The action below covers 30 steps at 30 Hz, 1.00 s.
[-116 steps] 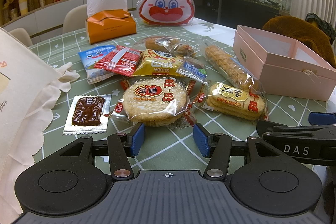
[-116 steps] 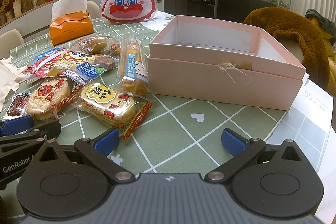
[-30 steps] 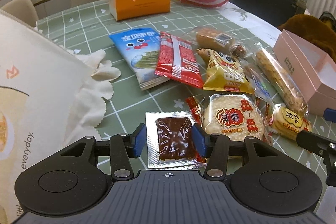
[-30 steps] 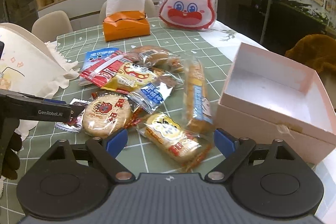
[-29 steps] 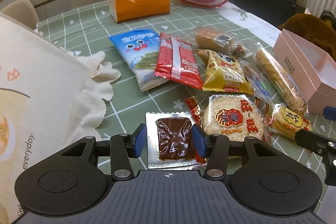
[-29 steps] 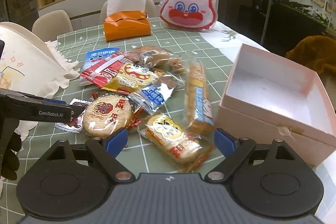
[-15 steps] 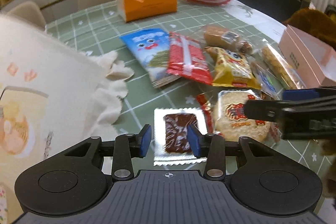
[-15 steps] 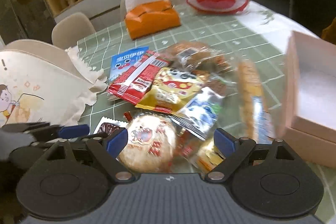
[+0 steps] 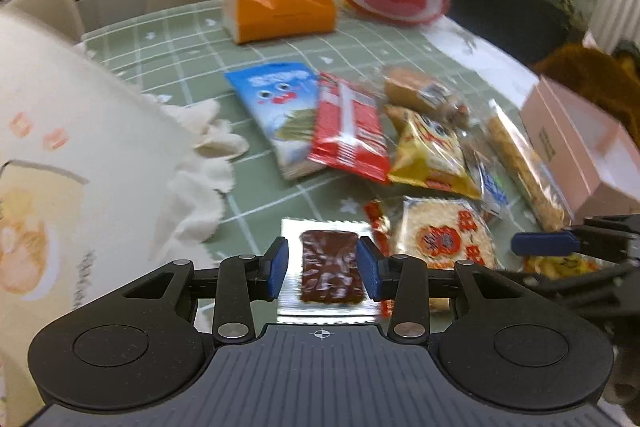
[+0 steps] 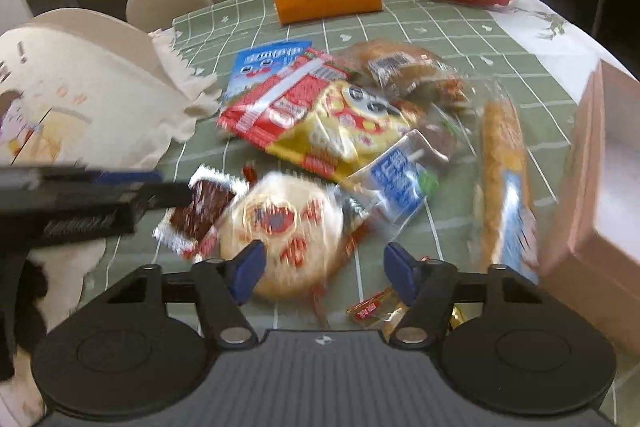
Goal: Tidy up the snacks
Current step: 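Move the left tool over the brown chocolate square while the right tool approaches the round rice cracker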
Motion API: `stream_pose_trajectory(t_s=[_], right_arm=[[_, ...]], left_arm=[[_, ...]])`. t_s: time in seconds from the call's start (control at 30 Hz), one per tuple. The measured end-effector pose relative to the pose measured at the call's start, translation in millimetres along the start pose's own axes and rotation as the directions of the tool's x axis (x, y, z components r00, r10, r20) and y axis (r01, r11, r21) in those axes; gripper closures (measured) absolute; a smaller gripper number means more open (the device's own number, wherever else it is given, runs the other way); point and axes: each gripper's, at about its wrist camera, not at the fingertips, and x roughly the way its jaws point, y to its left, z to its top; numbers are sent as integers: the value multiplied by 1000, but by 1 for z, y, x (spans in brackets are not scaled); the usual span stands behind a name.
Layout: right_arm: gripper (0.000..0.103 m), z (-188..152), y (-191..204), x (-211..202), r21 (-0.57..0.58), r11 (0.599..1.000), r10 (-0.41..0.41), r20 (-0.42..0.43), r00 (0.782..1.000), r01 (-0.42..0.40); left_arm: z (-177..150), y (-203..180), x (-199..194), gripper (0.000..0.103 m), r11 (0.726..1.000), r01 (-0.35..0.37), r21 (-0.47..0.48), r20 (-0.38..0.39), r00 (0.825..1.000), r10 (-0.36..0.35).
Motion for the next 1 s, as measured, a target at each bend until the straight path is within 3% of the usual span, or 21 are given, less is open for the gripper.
stream_pose_trajectory(t_s=[0.13, 0.23, 0.3, 0.37, 0.43, 0.57, 0.77, 0.83, 0.9, 1.0], right_arm=[[48, -20, -4, -12, -29, 999, -27, -18, 999, 26], [48, -35, -4, -21, -100, 989, -108, 13, 994, 109], [48, -42, -5, -28, -113, 987, -108, 43, 993, 112], [43, -45, -6, -35, -107, 989, -94, 77, 993, 102], [31, -46, -5, -41, -110, 989, -90, 120, 989, 103], [27, -42, 3, -44, -119, 987, -79, 188, 979, 103], [26, -21, 14, -26, -68, 994, -67, 170, 983, 80], [23, -11, 12, -10, -1, 995, -100, 132, 986, 101], [14, -3, 8, 9, 70, 991, -115, 64, 991, 110], [12, -4, 6, 15, 110, 990, -102, 79, 992, 93]], left_arm=[[-2, -14, 11, 60, 999, -22, 43, -34, 999, 24], [-5, -23, 12, 61, 998, -3, 60, -30, 1000, 4], [-7, -30, 12, 61, 997, 25, 74, -34, 999, -22], [-9, -34, 10, 61, 993, 75, 87, -43, 997, -71], [-11, -34, 6, 61, 992, 98, 84, -45, 995, -94], [-6, -14, -3, 62, 999, 37, -8, 4, 999, -37], [1, 9, -10, 62, 997, -18, -80, 26, 999, 20], [-1, 10, -10, 62, 996, -21, -86, 12, 1000, 22], [-4, 10, -9, 62, 996, -23, -84, 1, 1000, 23], [-6, 7, -7, 62, 997, -15, -73, -11, 1000, 14]])
